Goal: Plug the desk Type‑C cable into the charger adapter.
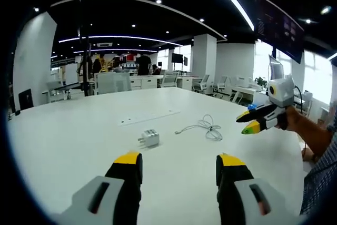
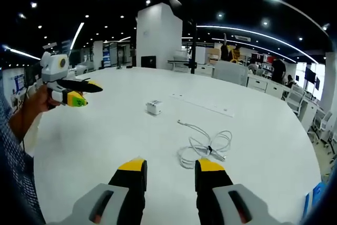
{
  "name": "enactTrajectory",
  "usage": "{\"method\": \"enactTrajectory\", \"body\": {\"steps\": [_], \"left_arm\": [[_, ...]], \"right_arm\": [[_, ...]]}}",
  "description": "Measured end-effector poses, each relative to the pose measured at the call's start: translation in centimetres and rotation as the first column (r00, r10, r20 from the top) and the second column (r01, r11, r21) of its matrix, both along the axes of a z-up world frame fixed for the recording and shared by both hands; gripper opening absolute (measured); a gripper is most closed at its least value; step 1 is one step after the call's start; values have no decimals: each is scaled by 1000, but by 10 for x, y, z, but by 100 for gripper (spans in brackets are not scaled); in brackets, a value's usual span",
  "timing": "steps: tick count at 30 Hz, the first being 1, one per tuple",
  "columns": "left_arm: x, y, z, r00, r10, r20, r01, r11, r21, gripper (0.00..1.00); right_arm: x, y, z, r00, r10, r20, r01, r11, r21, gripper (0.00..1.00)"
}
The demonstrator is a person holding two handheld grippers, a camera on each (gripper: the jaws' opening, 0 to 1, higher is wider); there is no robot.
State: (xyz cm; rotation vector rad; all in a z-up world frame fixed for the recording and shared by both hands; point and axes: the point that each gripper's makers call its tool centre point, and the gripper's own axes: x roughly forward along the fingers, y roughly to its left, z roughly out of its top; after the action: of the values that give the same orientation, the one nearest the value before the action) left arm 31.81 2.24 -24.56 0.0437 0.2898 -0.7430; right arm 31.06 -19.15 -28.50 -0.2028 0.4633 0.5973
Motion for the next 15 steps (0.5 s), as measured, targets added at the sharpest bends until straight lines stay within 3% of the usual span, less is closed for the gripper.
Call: {"method": "enactTrajectory", "body": {"steps": [15], "left_arm": [[14, 4, 9, 998, -58, 8, 58, 998, -22, 57]], "right_arm": [[12, -8, 4, 1000, 10, 3, -10, 1000, -17, 38]]}}
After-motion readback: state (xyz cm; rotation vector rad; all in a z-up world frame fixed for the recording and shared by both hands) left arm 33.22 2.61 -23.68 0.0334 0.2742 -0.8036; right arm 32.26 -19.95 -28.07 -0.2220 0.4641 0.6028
